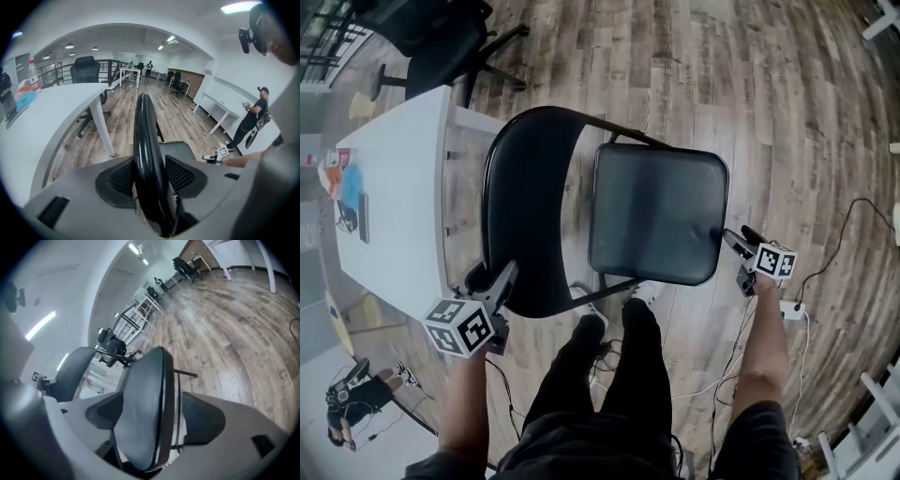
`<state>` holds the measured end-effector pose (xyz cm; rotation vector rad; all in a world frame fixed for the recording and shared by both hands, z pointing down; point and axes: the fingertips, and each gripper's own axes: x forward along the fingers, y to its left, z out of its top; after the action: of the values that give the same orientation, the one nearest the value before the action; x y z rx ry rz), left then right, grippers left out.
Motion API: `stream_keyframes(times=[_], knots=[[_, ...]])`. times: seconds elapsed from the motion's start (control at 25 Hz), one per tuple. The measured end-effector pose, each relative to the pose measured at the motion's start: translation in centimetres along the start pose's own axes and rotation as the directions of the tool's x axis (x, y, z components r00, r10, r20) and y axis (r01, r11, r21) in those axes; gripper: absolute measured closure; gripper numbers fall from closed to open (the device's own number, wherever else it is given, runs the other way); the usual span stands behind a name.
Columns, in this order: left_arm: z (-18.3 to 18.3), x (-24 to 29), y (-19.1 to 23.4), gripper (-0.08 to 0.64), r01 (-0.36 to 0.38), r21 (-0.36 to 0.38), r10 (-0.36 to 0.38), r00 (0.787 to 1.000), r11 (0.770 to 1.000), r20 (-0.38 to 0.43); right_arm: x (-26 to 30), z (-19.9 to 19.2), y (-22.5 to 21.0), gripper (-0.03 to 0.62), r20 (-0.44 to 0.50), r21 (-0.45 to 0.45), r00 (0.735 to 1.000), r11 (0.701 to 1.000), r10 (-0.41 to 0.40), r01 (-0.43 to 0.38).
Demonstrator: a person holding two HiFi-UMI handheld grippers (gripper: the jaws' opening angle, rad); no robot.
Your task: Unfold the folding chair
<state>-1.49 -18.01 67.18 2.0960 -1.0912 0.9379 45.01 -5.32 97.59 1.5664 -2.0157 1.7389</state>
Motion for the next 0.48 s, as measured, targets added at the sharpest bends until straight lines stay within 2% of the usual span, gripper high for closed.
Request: stream_keyframes(times=[0.12, 0.24, 0.32, 0.4, 0.48], knots=[[0.3, -1.6, 0.4, 0.364, -0.056, 0.023, 0.055, 0.998, 0.998, 0.032, -4.4, 3.7, 7.1, 0.202, 0.170, -0.135, 0.982, 0.989, 0.079, -0.056], [1.5, -5.0, 0.0, 0.367, -0.091, 0.003, 0.090, 0.990, 0.996, 0.107, -9.3, 5.9, 17.5, 0.204, 0.320, -0.250, 0.929, 0.962, 0.186, -0.107], [2.8, -7.9, -0.7, 0.381, -0.089, -0.013, 0.090, 0.981, 0.996, 0.174, -12.7, 6.8, 25.1, 0.223, 0.401, -0.332, 0.888, 0.939, 0.225, -0.088], [4.1, -10.8, -1.9, 0.401, -0.064, -0.017, 0.067, 0.963, 0.998, 0.260, -15.5, 7.3, 31.9, 0.355, 0.476, -0.409, 0.850, 0.913, 0.224, -0.011], [5.1, -13.2, -3.6, 0.451, -0.030, -0.011, 0.032, 0.934, 1.000, 0.356, -17.6, 7.3, 37.7, 0.436, 0.534, -0.485, 0.821, 0.868, 0.200, 0.104]])
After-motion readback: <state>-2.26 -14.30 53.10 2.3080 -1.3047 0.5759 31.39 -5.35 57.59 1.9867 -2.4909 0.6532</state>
